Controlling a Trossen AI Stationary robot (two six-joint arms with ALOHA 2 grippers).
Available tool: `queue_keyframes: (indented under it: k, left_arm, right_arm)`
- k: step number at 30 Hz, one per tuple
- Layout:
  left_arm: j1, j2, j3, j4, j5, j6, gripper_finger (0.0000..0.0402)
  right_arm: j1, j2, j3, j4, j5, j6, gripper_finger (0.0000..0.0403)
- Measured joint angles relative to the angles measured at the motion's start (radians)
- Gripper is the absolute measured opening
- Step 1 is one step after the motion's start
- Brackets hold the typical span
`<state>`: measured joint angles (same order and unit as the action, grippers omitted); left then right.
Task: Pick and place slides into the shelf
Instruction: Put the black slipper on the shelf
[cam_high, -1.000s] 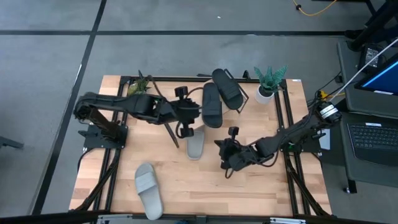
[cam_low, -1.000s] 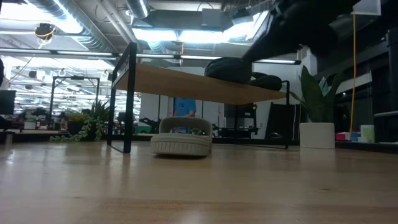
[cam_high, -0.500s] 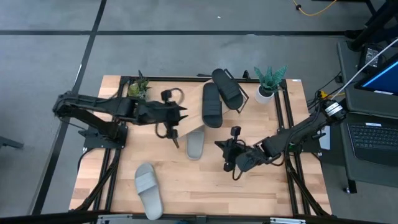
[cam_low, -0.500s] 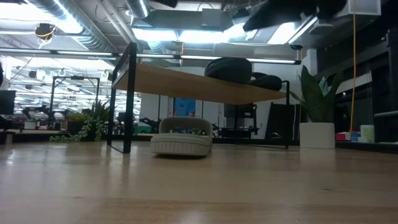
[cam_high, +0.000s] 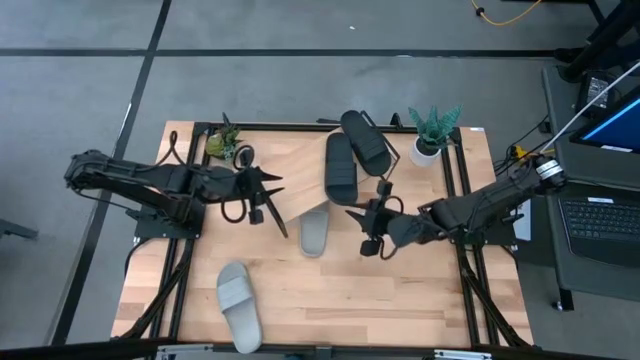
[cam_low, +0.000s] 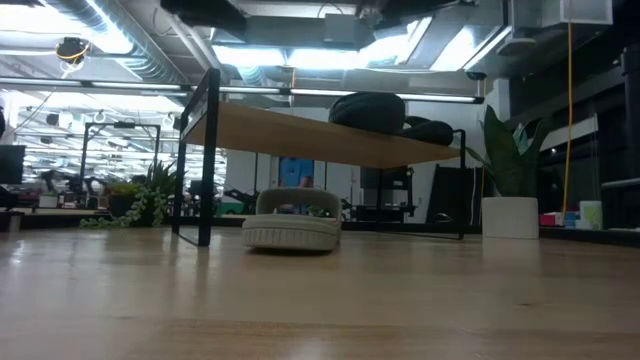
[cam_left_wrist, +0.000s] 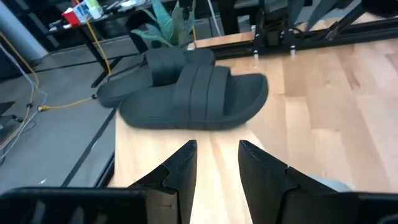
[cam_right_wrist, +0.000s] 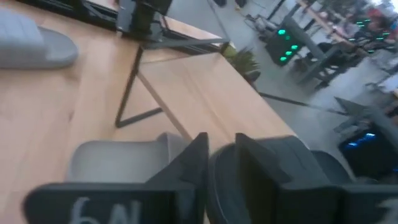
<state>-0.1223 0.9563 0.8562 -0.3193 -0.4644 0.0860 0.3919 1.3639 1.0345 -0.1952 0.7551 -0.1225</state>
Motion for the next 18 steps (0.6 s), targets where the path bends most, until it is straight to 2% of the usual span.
queue_keyframes:
  k: [4, 7, 14, 18]
  left_arm:
    - [0.012, -0.024, -0.029, 0.023, -0.002, 0.002, 0.0110]
    - [0.016, -0.041, -0.049, 0.032, -0.002, 0.014, 0.0110]
    - [0.044, -0.101, -0.127, 0.107, 0.000, 0.020, 0.0110]
    - [0.056, -0.120, -0.145, 0.114, 0.000, -0.003, 0.0110]
  right_arm:
    - [-0.048, 0.005, 0.020, -0.026, -0.088, 0.007, 0.0122]
    - [-0.076, 0.004, 0.022, -0.067, -0.136, 0.008, 0.0139]
    - [-0.096, 0.017, 0.025, -0.103, -0.197, -0.014, 0.0139]
    - [-0.100, 0.041, 0.073, -0.169, -0.204, 0.010, 0.0139]
